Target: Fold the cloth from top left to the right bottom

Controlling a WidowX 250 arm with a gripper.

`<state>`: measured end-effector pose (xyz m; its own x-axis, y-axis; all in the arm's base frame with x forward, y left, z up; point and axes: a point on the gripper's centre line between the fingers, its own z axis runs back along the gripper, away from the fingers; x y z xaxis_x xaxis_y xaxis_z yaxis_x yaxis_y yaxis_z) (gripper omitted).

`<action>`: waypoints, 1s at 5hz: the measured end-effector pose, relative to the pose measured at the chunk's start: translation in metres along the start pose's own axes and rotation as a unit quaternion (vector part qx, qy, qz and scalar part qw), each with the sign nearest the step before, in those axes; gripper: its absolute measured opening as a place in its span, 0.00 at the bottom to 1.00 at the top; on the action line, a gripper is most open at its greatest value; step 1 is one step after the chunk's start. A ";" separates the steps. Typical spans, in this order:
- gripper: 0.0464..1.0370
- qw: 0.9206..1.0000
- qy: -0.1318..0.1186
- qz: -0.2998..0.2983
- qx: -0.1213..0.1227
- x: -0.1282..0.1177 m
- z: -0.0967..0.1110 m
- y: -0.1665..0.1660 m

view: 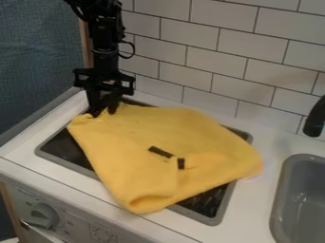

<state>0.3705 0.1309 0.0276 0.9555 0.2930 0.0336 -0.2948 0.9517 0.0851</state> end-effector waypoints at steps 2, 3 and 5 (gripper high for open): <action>0.05 1.000 -0.001 0.012 0.001 0.000 0.001 0.000; 0.01 1.000 -0.001 0.016 0.004 -0.001 0.009 0.002; 0.01 1.000 -0.013 0.001 -0.014 -0.005 0.048 -0.017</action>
<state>0.3701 0.1090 0.0738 0.9545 0.2923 0.0595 -0.2956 0.9536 0.0566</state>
